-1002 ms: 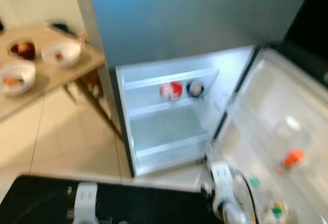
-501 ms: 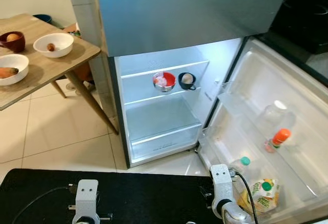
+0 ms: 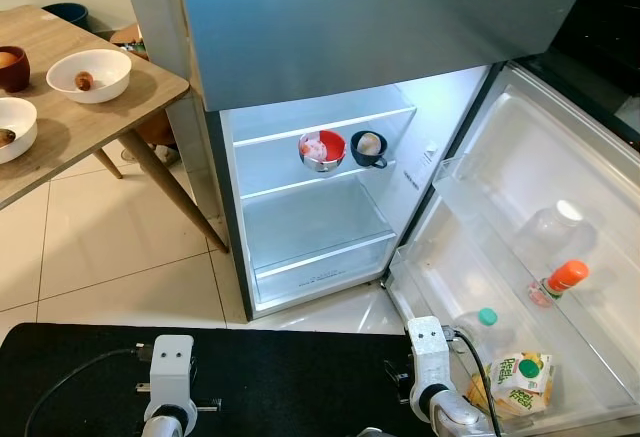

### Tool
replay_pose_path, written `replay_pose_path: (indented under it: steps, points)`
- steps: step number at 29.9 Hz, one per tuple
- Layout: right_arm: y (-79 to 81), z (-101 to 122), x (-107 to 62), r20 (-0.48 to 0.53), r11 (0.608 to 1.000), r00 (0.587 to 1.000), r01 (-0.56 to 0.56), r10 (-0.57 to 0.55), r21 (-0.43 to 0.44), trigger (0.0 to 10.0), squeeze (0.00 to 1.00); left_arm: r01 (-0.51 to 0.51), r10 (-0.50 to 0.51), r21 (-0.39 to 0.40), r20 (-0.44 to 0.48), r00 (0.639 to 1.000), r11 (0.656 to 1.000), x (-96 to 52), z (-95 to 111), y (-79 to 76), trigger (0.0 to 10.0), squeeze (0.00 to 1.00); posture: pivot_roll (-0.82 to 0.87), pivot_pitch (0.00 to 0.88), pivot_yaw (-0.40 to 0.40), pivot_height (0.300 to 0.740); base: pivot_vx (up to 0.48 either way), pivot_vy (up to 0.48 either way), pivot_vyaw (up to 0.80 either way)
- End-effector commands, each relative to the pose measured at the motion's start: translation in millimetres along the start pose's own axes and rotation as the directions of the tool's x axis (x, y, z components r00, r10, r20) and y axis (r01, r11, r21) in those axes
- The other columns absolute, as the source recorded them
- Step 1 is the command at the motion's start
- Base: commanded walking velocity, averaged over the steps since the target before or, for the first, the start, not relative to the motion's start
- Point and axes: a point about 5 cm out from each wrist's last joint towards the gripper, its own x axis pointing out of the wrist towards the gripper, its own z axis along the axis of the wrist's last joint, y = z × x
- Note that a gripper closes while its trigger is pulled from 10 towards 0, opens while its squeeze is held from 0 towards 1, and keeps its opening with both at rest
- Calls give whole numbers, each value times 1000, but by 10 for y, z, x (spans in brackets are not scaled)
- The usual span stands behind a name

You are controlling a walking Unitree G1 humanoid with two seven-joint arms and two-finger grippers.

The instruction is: Restocking fridge

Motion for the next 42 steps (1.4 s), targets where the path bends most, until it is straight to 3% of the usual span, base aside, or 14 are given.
replay_pose_path:
  steps: [1, 15, 23, 28, 42]
  points:
    - [-5, -51, -16, -19, 1000, 1000, 19, -19, -12, 10000, 0, 8, -8, 11, -15, 1000, 1000, -35, -58, -32, 10000, 0, -73, 109, -40, 740, 0, 0, 0]
    - [-58, -161, -53, -80, 999, 996, 32, -33, -11, 10000, 0, 8, -8, 7, -22, 1000, 1000, -53, -86, -58, 10000, 0, -84, 117, -38, 740, 0, 0, 0]
    - [-59, -156, -64, -53, 999, 998, 18, -17, 29, 10000, 0, 35, -34, 26, -33, 999, 999, -63, -106, -78, 10000, 0, -91, 113, -31, 740, 0, 0, 0]
    - [-63, -152, -67, -43, 1000, 999, 24, -23, 18, 10000, 0, 63, -61, 59, -32, 998, 996, -56, -98, -115, 10000, 0, -90, 113, -30, 740, 0, 0, -800]
    - [-63, -131, -61, -32, 999, 999, 27, -27, 21, 10000, 0, 66, -64, 60, -24, 998, 996, -2, -37, -144, 10000, 0, -95, 109, -28, 740, 0, 0, -800]
